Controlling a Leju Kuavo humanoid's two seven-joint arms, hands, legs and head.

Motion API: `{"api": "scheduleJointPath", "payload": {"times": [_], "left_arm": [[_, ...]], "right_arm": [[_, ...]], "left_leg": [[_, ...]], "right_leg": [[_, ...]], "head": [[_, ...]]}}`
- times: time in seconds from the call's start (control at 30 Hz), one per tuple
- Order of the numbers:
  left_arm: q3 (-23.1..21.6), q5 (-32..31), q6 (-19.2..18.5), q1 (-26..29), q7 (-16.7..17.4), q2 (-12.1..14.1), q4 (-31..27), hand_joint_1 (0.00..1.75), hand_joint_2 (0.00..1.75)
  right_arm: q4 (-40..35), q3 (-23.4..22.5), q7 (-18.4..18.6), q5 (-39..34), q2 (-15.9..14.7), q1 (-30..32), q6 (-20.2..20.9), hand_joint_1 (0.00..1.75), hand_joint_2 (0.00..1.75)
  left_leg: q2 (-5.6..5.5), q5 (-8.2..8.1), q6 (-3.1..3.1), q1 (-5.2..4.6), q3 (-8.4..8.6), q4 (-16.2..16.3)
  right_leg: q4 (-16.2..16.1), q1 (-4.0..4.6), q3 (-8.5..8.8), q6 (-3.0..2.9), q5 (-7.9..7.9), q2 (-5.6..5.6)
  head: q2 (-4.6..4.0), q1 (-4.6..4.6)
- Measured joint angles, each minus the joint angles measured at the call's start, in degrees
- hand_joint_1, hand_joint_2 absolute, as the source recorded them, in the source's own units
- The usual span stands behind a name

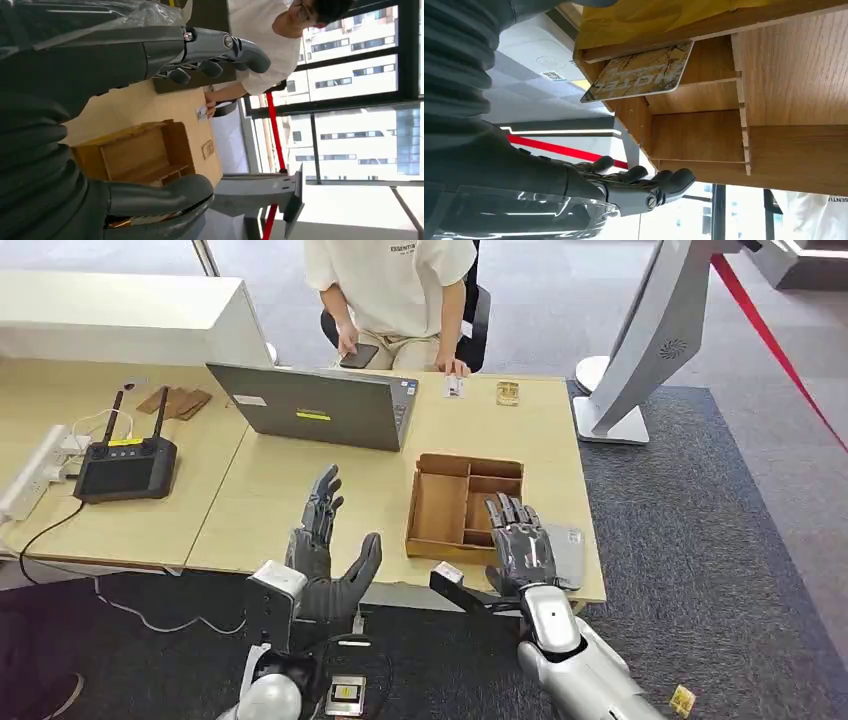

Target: Pass the card to the sensor for recognition and then transmit it.

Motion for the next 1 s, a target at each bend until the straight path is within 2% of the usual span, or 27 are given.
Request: {"api": "scheduleJointPath", "payload": {"times": [0.37,0.4,0.43,0.47,1.0], "left_arm": [[-0.02,0.48,0.00,-0.03,-0.26,0.00,0.04,0.00,1.75],[-0.02,0.52,0.00,-0.04,-0.31,0.00,0.07,0.00,1.75],[-0.04,0.63,0.00,-0.06,-0.37,0.00,0.07,0.00,1.75],[-0.04,0.70,0.00,-0.10,-0.44,0.00,0.11,0.00,1.75],[-0.66,1.16,0.00,-0.42,-0.72,0.00,0.63,0.00,1.75]], "right_arm": [[0.07,-0.07,0.15,-0.09,-0.07,-0.03,-0.07,0.00,1.75],[0.07,-0.07,0.17,-0.11,-0.11,-0.03,-0.07,0.66,1.75],[0.07,-0.07,0.17,-0.15,-0.15,-0.03,-0.07,1.61,1.75],[0.07,-0.04,0.15,-0.18,-0.17,-0.02,-0.07,1.75,1.75],[0.07,-0.02,-1.05,-0.74,-0.17,-0.02,0.74,1.75,1.75]], "left_leg": [[0.00,0.00,0.00,0.00,0.00,0.00],[0.00,0.00,0.00,0.00,0.00,0.00],[0.00,0.00,0.00,0.00,0.00,0.00],[0.00,0.00,0.00,0.00,0.00,0.00],[0.00,0.00,0.00,0.00,0.00,0.00]], "right_leg": [[0.00,0.00,-0.01,0.00,0.00,0.00],[0.00,0.00,-0.01,0.00,0.00,0.00],[0.00,0.00,-0.01,0.00,0.00,0.00],[0.00,0.00,-0.01,0.00,0.00,0.00],[0.00,0.00,0.00,0.00,0.00,0.00]], "head": [[0.00,-0.02],[0.00,0.00],[0.00,0.00],[0.00,0.00],[0.00,0.00]]}}
